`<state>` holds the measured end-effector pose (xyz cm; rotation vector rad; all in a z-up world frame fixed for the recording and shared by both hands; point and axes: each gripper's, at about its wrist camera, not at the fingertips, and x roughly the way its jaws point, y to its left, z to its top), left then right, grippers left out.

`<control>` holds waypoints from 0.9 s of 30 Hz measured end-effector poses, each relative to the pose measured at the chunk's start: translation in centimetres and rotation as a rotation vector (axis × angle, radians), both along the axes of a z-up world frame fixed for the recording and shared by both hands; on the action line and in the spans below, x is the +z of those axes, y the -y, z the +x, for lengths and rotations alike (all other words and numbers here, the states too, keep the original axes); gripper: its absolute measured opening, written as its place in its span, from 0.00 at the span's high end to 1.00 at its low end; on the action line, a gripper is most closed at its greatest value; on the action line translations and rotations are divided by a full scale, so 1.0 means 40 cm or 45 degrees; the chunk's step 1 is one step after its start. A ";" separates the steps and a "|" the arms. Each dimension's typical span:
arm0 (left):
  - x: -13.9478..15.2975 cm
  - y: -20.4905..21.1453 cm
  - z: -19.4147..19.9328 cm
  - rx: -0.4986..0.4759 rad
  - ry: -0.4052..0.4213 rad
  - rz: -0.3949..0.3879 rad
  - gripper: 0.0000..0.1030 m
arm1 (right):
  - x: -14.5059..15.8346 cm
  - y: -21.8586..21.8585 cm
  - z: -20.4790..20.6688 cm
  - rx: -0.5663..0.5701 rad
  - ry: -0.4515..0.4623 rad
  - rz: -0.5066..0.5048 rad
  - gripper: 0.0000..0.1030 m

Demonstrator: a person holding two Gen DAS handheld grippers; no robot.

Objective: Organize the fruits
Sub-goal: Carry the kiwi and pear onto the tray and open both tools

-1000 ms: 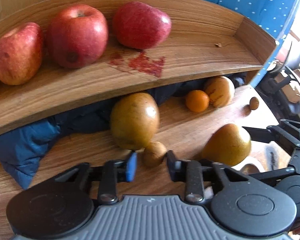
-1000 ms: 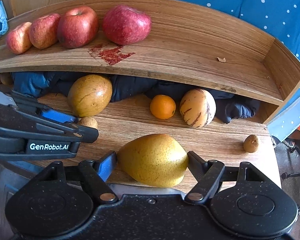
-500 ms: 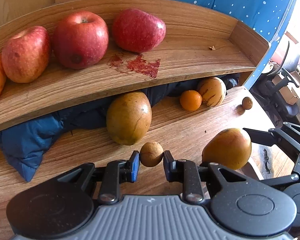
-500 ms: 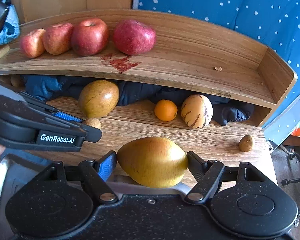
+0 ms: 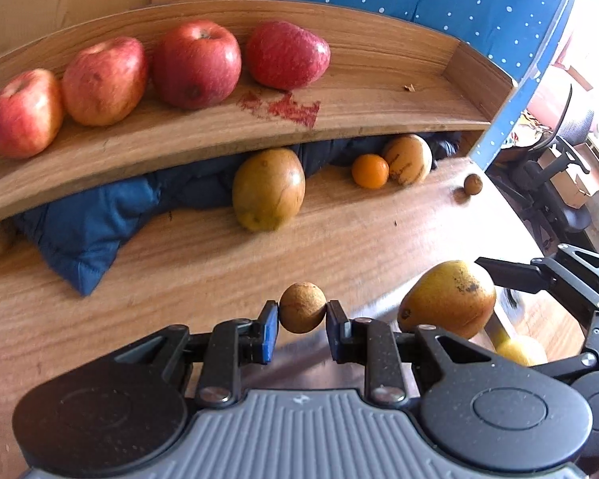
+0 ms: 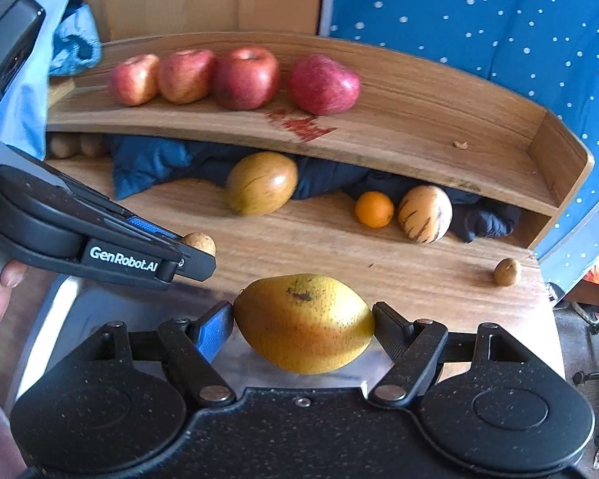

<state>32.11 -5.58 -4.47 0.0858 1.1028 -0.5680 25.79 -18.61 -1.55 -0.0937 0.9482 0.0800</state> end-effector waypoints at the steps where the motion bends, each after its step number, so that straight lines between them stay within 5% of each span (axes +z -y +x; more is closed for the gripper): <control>1: 0.003 -0.006 -0.010 0.000 -0.004 0.003 0.73 | -0.001 -0.004 -0.008 0.010 -0.003 0.004 0.25; 25: -0.012 -0.069 -0.148 0.078 -0.096 0.100 0.73 | -0.032 -0.057 -0.125 0.144 -0.085 0.090 0.24; 27: -0.009 -0.070 -0.156 0.107 -0.084 0.118 0.67 | -0.022 -0.055 -0.143 0.153 -0.062 0.090 0.19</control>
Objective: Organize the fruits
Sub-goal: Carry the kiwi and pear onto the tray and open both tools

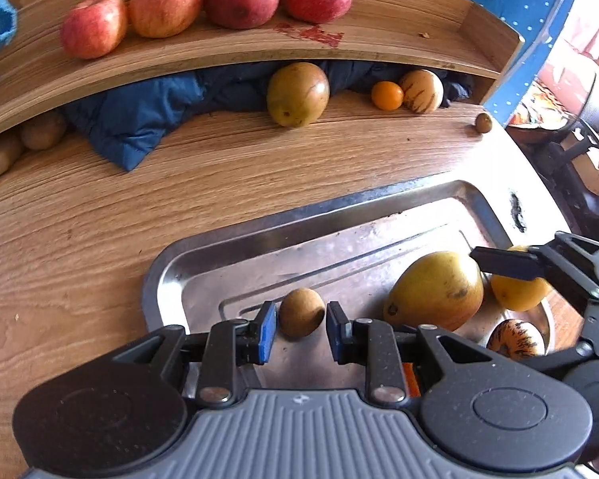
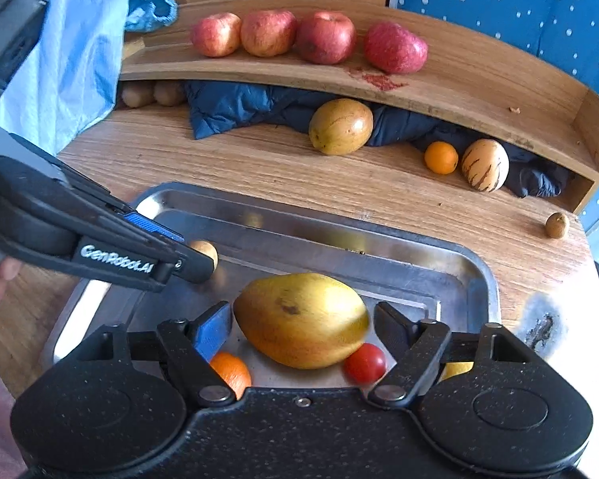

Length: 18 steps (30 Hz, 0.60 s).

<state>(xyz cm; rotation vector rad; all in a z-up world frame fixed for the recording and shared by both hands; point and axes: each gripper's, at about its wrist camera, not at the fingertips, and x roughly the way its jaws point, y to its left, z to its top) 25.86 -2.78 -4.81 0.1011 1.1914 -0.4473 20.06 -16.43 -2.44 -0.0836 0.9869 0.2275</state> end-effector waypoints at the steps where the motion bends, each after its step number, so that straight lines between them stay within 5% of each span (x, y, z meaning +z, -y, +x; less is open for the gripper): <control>1: 0.002 0.000 -0.003 0.008 0.005 0.008 0.61 | 0.004 0.003 -0.009 0.002 0.010 0.003 0.17; 11: 0.048 -0.004 -0.096 0.060 0.086 0.059 0.20 | 0.046 0.027 -0.139 -0.045 0.088 0.043 0.03; 18: 0.072 -0.029 -0.186 0.107 0.107 0.084 0.04 | 0.056 0.034 -0.230 -0.091 0.092 0.068 0.01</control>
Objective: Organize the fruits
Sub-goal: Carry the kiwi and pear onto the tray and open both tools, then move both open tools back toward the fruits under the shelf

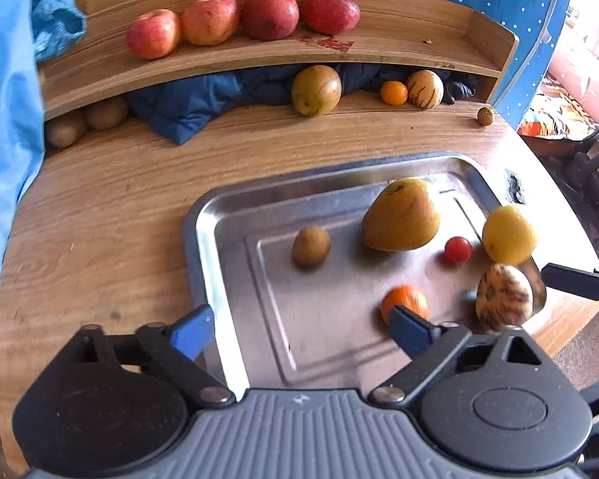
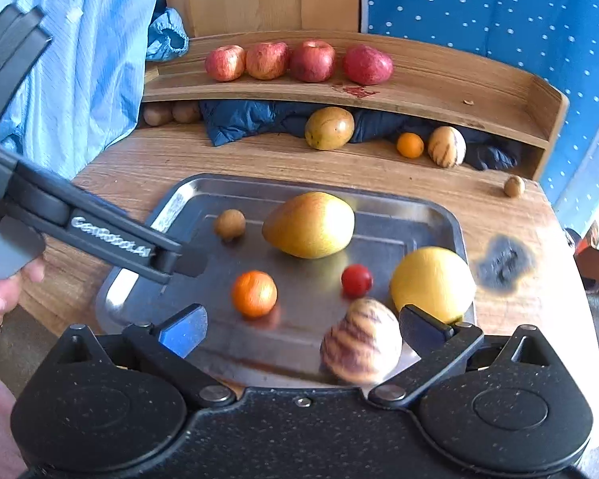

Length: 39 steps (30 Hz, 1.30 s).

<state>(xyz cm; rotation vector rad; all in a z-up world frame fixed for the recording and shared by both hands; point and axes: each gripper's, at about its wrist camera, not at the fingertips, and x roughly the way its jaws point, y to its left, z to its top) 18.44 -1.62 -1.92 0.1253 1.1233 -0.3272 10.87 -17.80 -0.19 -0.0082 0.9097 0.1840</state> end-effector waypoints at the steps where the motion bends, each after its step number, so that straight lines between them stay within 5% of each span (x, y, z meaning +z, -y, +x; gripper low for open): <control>1: 0.003 -0.005 -0.013 0.006 0.003 -0.001 0.03 | 0.001 0.000 -0.009 -0.006 -0.001 0.000 0.01; 21: 0.038 -0.031 -0.095 0.037 -0.014 0.089 0.01 | 0.017 0.054 -0.065 -0.171 -0.040 0.031 0.01; 39: 0.031 0.084 0.164 -0.003 0.001 0.019 0.01 | 0.004 0.192 0.101 -0.321 0.003 0.001 0.01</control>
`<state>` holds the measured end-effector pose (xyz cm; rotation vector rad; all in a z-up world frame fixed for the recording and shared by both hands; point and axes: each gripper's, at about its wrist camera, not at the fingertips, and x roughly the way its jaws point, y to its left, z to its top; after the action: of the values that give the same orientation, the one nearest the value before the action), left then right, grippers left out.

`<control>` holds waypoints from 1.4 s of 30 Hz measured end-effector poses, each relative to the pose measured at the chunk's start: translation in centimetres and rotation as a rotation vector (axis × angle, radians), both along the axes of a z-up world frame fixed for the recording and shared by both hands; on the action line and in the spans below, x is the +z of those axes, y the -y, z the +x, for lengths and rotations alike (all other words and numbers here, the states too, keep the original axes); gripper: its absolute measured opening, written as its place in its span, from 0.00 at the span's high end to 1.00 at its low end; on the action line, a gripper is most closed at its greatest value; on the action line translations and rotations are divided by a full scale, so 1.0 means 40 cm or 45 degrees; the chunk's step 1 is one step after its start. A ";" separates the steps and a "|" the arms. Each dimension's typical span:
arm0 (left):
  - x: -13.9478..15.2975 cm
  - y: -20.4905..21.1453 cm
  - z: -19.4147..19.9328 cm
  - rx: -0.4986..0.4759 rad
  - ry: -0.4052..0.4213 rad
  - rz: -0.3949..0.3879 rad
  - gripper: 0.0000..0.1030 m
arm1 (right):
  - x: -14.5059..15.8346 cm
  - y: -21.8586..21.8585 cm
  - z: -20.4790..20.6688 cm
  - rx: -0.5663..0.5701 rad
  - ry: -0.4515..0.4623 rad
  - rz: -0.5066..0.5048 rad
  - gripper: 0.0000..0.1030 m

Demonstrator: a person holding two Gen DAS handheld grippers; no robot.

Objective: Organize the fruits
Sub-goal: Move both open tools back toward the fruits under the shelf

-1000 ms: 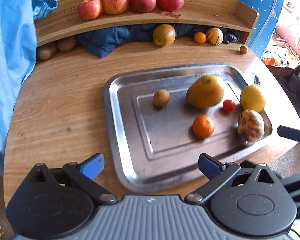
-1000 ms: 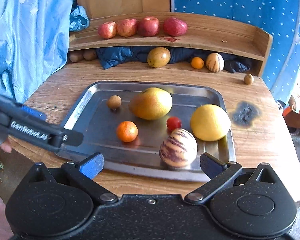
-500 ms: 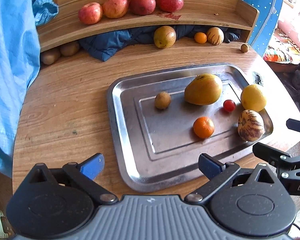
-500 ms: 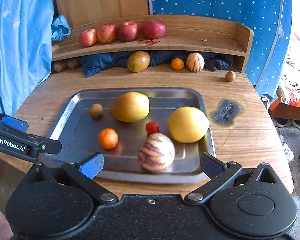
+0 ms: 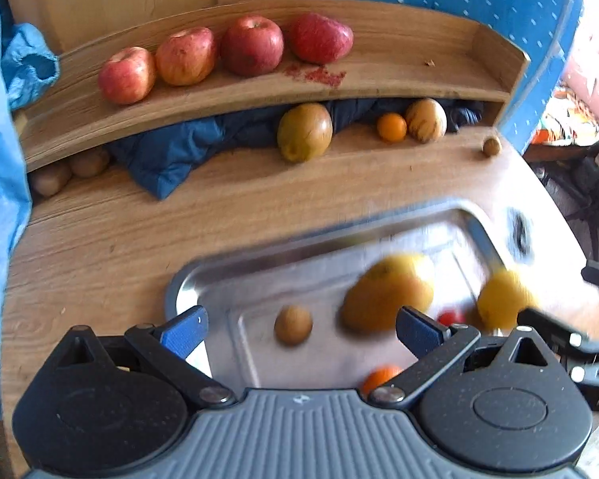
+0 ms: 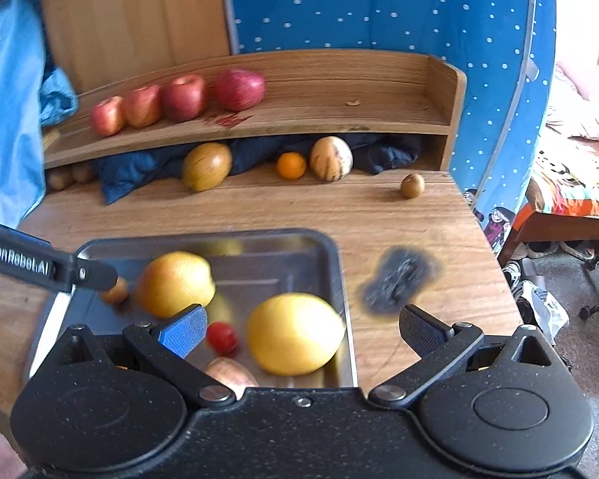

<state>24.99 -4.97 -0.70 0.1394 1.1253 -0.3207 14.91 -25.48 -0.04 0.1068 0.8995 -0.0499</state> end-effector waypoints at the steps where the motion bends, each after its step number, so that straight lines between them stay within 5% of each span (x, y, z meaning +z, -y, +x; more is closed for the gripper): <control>1: -0.003 0.001 0.020 0.012 -0.008 -0.017 0.01 | -0.003 0.004 0.009 -0.006 -0.001 -0.003 0.01; 11: -0.044 0.035 0.199 0.055 -0.016 -0.069 0.01 | -0.030 0.041 0.134 0.003 -0.025 -0.006 0.01; 24: -0.103 0.071 0.377 0.000 -0.048 -0.100 0.01 | -0.089 0.032 0.379 0.189 -0.093 0.044 0.02; 42: -0.149 0.068 0.436 -0.070 -0.146 -0.243 0.06 | -0.153 -0.027 0.515 0.153 -0.163 0.030 0.32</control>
<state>42.41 -7.71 -6.64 -0.0167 1.1989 -0.4879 35.53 -24.39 -6.15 0.0717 1.0332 0.0664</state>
